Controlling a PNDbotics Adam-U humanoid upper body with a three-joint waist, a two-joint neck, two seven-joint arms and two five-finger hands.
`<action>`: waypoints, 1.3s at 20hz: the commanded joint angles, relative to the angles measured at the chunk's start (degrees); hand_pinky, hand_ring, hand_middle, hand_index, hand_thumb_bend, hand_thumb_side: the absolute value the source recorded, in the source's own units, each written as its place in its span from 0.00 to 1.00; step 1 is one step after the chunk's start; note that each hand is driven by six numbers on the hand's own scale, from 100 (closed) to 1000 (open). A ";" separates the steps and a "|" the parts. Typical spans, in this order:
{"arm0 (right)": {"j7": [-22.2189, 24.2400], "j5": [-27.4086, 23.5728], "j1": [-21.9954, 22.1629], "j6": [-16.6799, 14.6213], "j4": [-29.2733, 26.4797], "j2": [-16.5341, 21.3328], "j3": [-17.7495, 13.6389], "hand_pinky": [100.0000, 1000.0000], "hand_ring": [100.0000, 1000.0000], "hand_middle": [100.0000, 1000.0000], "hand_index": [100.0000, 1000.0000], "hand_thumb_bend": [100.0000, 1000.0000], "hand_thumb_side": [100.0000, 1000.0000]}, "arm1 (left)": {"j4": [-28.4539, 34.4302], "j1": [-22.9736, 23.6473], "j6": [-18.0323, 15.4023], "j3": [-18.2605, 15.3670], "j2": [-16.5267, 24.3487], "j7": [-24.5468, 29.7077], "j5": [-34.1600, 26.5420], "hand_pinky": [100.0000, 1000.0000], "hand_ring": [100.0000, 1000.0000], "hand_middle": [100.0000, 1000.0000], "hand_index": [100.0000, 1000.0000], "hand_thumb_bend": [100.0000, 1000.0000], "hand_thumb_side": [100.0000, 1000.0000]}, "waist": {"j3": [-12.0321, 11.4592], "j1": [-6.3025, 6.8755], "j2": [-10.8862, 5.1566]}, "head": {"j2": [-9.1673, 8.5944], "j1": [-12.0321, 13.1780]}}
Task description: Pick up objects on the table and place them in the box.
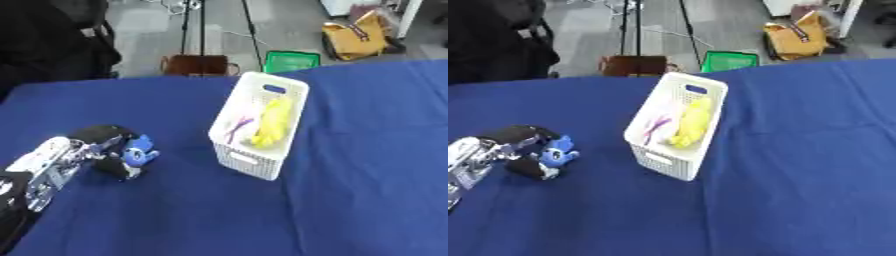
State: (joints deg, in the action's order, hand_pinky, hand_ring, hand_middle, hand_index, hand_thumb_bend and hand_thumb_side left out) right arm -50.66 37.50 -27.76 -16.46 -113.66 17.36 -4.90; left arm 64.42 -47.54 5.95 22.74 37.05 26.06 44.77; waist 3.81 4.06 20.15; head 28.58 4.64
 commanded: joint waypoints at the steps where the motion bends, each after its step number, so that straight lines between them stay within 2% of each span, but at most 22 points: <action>1: -1.03 -0.09 -0.66 -0.62 -0.93 0.62 -0.21 0.74 0.73 0.65 0.75 0.00 0.83 | -0.10 -0.93 -0.04 -0.50 0.93 -0.03 0.56 0.51 0.70 0.74 0.90 0.32 0.52 | -0.12 -0.23 -1.02 | -0.38 0.24; 4: -1.11 -0.03 -0.67 -0.61 -0.93 0.61 -0.22 0.74 0.73 0.65 0.75 0.00 0.83 | -0.14 -1.00 -0.02 -0.48 0.96 0.25 0.83 0.47 0.67 0.73 0.88 0.30 0.50 | -0.15 -0.23 -1.07 | -0.35 0.28; 5: -1.13 -0.01 -0.66 -0.59 -0.93 0.61 -0.24 0.74 0.73 0.65 0.75 0.00 0.83 | -0.11 -1.02 -0.04 -0.48 0.99 0.33 1.00 0.38 0.59 0.70 0.85 0.23 0.45 | -0.17 -0.24 -1.10 | -0.34 0.29; 10: -1.28 0.11 -0.51 -0.44 -0.93 0.56 -0.33 0.75 0.73 0.65 0.75 0.00 0.83 | 0.33 -1.10 0.15 -0.51 1.35 0.44 1.07 0.31 0.55 0.70 0.82 0.10 0.41 | -0.41 -0.24 -1.24 | -0.27 0.26; 15: -1.30 0.17 -0.43 -0.37 -0.93 0.56 -0.39 0.75 0.73 0.65 0.75 0.00 0.82 | 0.72 -1.14 0.48 -0.40 1.64 0.33 0.64 0.30 0.55 0.71 0.82 0.07 0.40 | -0.55 -0.18 -1.31 | -0.12 0.29; 18: -1.30 0.18 -0.35 -0.34 -0.93 0.54 -0.39 0.75 0.73 0.65 0.75 0.00 0.82 | 1.70 -1.14 0.45 -0.23 2.21 -0.11 0.75 0.26 0.53 0.70 0.81 0.00 0.36 | -0.63 -0.15 -1.44 | -0.01 0.27; 26: -1.30 0.17 -0.26 -0.29 -0.93 0.54 -0.37 0.75 0.73 0.65 0.75 0.00 0.82 | 3.83 -0.99 1.38 -0.17 3.35 -2.05 2.03 0.23 0.50 0.66 0.79 0.00 0.36 | -0.69 -0.16 -1.52 | 0.11 0.23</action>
State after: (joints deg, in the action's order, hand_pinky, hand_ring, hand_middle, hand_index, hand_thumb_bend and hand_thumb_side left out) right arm -51.17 37.54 -27.69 -16.21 -113.66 17.36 -4.93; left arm 67.09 -47.79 7.22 22.83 37.64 24.50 46.40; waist 3.19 4.07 20.14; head 28.62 4.78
